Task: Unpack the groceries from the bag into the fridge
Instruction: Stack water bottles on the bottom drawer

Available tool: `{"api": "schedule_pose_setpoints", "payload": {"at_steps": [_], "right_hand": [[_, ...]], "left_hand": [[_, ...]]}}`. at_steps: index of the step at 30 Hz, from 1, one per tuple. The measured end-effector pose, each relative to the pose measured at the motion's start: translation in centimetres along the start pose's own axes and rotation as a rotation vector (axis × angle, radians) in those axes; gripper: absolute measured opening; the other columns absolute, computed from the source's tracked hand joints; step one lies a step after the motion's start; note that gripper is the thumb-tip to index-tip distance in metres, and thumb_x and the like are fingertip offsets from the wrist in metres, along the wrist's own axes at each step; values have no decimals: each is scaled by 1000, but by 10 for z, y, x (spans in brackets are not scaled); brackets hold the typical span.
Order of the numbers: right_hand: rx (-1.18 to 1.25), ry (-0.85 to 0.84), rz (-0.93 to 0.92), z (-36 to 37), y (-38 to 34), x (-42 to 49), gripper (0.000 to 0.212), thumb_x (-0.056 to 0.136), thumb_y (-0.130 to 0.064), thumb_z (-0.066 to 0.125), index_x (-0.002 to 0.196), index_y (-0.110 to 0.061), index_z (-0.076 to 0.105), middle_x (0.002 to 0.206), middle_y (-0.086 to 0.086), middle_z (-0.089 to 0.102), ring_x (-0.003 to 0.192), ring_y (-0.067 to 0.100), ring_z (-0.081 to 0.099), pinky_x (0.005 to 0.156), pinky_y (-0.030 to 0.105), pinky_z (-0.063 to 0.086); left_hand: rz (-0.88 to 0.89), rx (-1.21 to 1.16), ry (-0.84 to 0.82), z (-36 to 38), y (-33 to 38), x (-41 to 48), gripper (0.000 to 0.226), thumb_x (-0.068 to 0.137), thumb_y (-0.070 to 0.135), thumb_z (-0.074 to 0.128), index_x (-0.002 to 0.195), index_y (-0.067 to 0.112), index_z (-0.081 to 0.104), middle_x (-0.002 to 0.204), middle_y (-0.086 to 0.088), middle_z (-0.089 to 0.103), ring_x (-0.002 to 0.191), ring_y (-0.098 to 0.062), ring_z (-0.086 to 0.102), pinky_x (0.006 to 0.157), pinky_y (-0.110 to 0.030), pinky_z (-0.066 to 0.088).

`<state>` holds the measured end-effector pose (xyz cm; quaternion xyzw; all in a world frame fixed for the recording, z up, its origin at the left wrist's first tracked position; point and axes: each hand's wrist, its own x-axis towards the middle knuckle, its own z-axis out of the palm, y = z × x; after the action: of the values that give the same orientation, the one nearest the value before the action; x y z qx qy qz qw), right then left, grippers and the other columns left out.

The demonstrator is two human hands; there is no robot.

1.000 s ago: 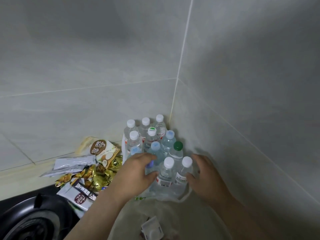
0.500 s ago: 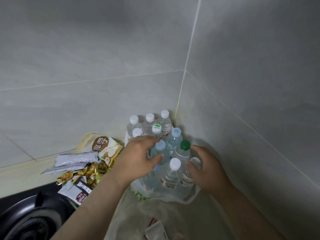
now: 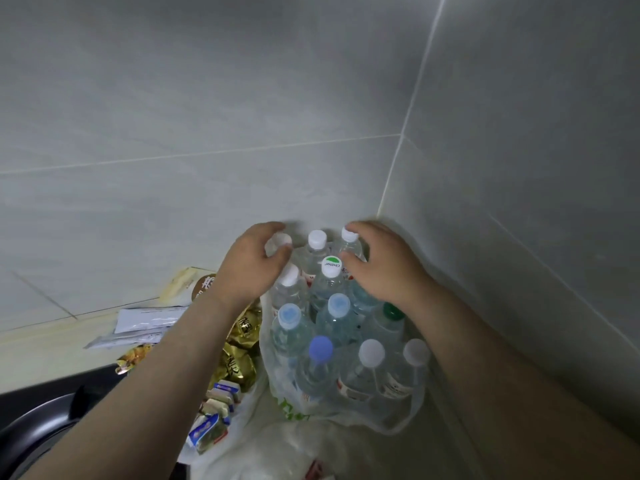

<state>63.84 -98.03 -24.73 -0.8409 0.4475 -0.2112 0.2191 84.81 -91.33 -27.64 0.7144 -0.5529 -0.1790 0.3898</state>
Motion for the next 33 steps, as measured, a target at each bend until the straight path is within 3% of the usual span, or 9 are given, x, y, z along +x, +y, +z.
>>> {"api": "schedule_pose_setpoints", "payload": {"at_steps": [5, 8, 10, 14, 16, 24, 27, 30, 33], "right_hand": [[-33, -152, 3, 15, -17, 42, 48, 95, -29, 58, 140, -17, 49, 138, 1, 55, 124, 19, 52, 97, 25, 40], [-145, -233, 38, 22, -20, 54, 39, 96, -34, 53, 130, -16, 55, 110, -2, 59, 95, 18, 52, 62, 19, 34], [-199, -241, 75, 26, -22, 60, 34, 94, -34, 53, 122, -14, 59, 107, -1, 60, 85, 17, 44, 52, 19, 24], [-191, -274, 166, 40, -22, 71, 12, 90, -24, 59, 99, -16, 60, 85, -5, 55, 76, 17, 50, 50, 23, 25], [-158, -278, 190, 49, -19, 76, 10, 87, -21, 62, 95, -17, 57, 85, -3, 55, 81, 21, 55, 51, 23, 27], [-57, -254, 225, 58, -18, 78, 19, 89, -22, 67, 106, -16, 59, 99, 0, 57, 92, 24, 55, 73, 27, 38], [-35, -210, 198, 52, -20, 74, 13, 91, -21, 65, 103, -20, 58, 99, 0, 59, 91, 23, 56, 68, 25, 37], [-57, -148, 155, 37, -26, 69, 9, 93, -21, 62, 100, -22, 58, 84, -7, 53, 76, 15, 50, 51, 17, 27], [7, -74, 88, 23, -34, 67, 8, 90, -17, 64, 96, -19, 59, 89, -1, 60, 82, 20, 55, 59, 25, 34]], "left_hand": [[-134, -60, -116, -2, -11, 26, 43, 95, 29, 59, 136, 16, 55, 135, 0, 58, 123, -18, 54, 104, -35, 43], [-134, -141, -203, -1, -13, 31, 29, 94, 16, 59, 123, 17, 65, 118, 5, 69, 109, -10, 63, 92, -27, 46], [-128, -180, -252, -1, -12, 32, 27, 90, 9, 59, 112, 20, 71, 107, 11, 73, 99, -1, 66, 85, -21, 48], [-135, -145, -287, -2, -16, 35, 35, 72, 20, 67, 106, 26, 73, 106, 12, 72, 99, -7, 67, 93, -38, 54], [-133, -154, -276, -2, -19, 34, 37, 68, 21, 69, 104, 26, 74, 107, 11, 72, 100, -10, 67, 95, -43, 53], [-76, -242, -240, 1, -28, 30, 37, 82, 2, 64, 108, 26, 74, 111, 12, 72, 107, -11, 65, 98, -41, 51], [-21, -258, -207, 1, -27, 26, 38, 85, -3, 62, 111, 22, 73, 111, 12, 72, 106, -9, 65, 99, -35, 50], [1, -285, -159, -6, -22, 24, 34, 86, -2, 64, 109, 21, 74, 111, 10, 72, 107, -9, 64, 99, -33, 49], [7, -289, -105, -18, -13, 24, 30, 86, 3, 68, 108, 22, 74, 111, 10, 72, 106, -8, 65, 95, -32, 50]]}}
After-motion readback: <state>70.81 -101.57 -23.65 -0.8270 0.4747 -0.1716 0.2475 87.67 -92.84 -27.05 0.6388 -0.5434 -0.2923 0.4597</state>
